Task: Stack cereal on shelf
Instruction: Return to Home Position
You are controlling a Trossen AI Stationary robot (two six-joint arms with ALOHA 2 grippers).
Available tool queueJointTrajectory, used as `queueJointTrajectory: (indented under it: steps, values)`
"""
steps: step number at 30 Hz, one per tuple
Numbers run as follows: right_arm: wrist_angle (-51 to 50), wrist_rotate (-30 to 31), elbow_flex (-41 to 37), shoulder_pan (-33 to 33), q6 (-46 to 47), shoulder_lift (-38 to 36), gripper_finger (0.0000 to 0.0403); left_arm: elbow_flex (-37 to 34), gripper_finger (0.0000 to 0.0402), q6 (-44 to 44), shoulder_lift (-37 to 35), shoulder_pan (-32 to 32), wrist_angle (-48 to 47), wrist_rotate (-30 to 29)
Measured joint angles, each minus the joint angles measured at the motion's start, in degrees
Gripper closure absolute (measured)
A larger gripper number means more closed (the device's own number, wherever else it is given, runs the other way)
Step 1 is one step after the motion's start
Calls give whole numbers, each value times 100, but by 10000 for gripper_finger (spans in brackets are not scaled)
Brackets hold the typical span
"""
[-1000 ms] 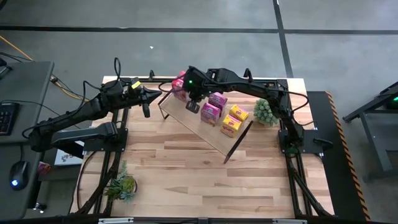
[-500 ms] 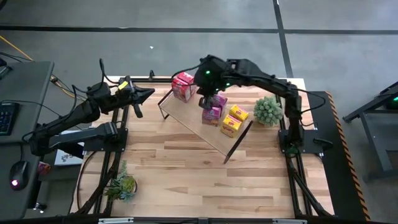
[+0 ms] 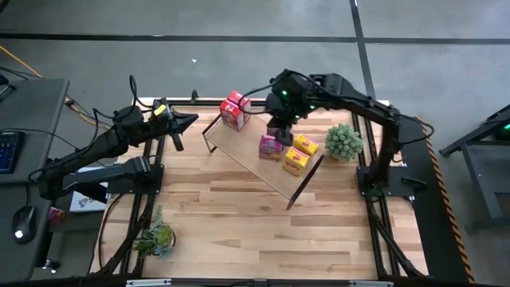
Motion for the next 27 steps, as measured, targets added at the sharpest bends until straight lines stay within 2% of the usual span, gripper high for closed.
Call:
queueJointTrajectory:
  steps: [4,9,13,16,18,21,24,27]
  values:
    - [961,-4,-1672,11,74,-1068,403,0,402,110,-1,3,-9,-54]
    - [2847,113,-4276,11,559,-3273,403,0,401,315,1,3,18,-35]
    - [4165,409,-5801,0,1039,-4878,403,-169,401,257,-11,-99,289,549]
    - [4563,687,-6467,0,1367,-5739,403,-850,402,-296,-134,-529,1284,1086]
    - [4755,845,-6759,0,1462,-6136,403,-1374,401,-625,-136,-927,1977,1080]
    - [4890,947,-6998,0,1443,-6474,403,-1966,402,-731,-258,-1561,2229,554]
    - [4935,962,-7058,0,1436,-6560,403,-2276,401,-444,-495,-2088,2313,14]
    - [4880,872,-7062,0,1436,-6514,403,-2576,401,-165,-798,-2407,2257,-183]
